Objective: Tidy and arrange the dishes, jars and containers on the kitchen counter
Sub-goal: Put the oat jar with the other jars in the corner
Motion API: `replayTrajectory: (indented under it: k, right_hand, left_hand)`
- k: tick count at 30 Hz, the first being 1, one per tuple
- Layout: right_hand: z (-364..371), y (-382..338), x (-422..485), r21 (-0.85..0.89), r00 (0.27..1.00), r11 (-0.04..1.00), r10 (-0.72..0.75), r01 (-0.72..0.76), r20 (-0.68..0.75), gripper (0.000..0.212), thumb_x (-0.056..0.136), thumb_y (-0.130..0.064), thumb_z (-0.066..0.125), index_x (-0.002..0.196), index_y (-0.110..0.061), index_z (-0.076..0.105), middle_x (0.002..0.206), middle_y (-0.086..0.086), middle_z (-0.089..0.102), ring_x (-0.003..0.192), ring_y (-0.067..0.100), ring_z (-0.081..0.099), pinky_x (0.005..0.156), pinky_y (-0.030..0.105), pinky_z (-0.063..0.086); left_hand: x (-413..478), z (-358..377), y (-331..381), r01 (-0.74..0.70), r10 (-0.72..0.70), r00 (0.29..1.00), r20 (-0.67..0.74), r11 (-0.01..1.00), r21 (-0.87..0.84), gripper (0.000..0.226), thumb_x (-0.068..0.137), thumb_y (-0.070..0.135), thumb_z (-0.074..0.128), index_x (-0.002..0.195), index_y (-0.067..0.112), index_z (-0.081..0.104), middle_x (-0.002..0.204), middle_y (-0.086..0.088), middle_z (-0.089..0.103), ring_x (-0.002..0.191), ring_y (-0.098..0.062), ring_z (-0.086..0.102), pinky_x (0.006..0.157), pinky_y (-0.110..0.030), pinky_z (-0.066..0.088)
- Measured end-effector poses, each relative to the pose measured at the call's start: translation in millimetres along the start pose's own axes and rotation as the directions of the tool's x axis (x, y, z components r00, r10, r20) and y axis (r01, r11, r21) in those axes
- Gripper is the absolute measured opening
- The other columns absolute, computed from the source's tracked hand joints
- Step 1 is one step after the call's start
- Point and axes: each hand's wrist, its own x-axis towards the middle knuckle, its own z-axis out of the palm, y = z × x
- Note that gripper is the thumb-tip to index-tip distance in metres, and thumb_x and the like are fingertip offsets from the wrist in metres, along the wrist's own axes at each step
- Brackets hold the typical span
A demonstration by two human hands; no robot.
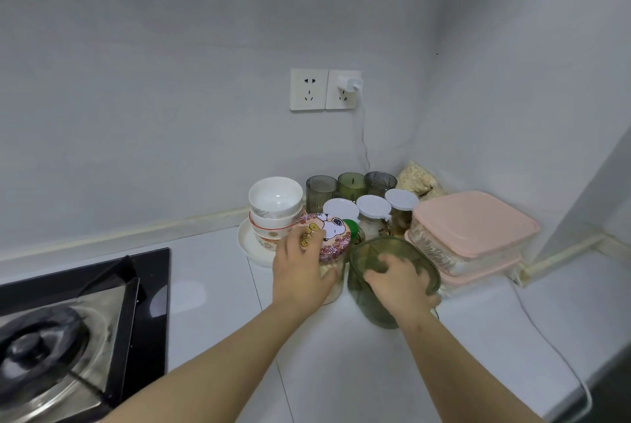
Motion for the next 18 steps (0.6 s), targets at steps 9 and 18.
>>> replayTrajectory:
  k: [9,18]
  right_hand:
    - [11,34,-3,-0.11,0.997,0.991,-0.071,0.07,-0.005,0.048,0.092,-0.021,0.049,0.137,-0.036,0.042,0.153,-0.001,0.022,0.14,0.041,0.002,0.105,0.045,0.033]
    - [18,41,2,-0.192,0.989,0.972,-0.142,0.132,-0.038,0.048,0.092,-0.025,0.05,0.137,-0.037,0.041,0.152,0.001,0.024,0.14,0.042,0.003,0.106,0.045,0.034]
  left_hand:
    - [-2,0,-2,-0.013,0.009,0.995,0.101,0.999,0.036,0.062,0.089,0.033,0.053,0.145,0.026,0.027,0.152,-0.002,0.016,0.136,-0.024,0.025,0.112,-0.033,0.026]
    - [-4,-1,-8,-0.016,0.021,0.981,0.191,0.999,-0.029,0.076,0.083,0.03,0.062,0.147,0.027,0.021,0.155,0.002,0.007,0.143,-0.019,0.012,0.114,-0.034,0.024]
